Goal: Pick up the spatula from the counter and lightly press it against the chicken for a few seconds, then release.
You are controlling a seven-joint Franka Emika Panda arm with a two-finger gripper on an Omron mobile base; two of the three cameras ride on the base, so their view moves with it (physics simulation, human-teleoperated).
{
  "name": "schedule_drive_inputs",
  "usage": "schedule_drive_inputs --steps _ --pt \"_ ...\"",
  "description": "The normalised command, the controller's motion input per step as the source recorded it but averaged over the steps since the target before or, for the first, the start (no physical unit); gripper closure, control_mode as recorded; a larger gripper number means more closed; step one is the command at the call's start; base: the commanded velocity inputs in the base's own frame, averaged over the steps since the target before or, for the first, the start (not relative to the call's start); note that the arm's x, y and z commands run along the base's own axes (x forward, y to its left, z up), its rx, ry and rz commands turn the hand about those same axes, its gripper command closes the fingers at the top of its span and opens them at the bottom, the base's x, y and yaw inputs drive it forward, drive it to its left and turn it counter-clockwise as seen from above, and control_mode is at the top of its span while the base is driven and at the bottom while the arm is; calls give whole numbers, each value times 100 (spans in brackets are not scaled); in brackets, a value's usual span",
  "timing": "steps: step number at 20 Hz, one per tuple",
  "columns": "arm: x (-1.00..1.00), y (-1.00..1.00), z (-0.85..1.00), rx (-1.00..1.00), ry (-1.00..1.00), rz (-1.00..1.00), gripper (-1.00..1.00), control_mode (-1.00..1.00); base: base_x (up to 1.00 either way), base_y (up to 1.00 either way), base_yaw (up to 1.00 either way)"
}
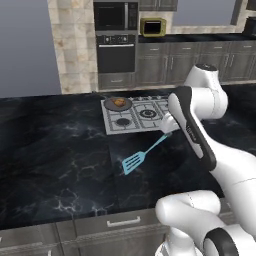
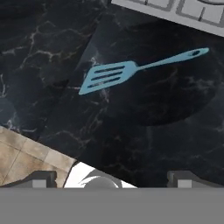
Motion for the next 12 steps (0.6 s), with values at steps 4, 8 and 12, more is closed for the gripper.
schedule_drive_inputs --steps 4,8,12 --pt "13 -1 -4 0 0 22 -100 -100 0 0 0" --pt "7 0 -17 -3 -5 24 -100 -100 0 0 0" --pt "0 0 -15 -6 -6 24 -100 -100 0 0 0"
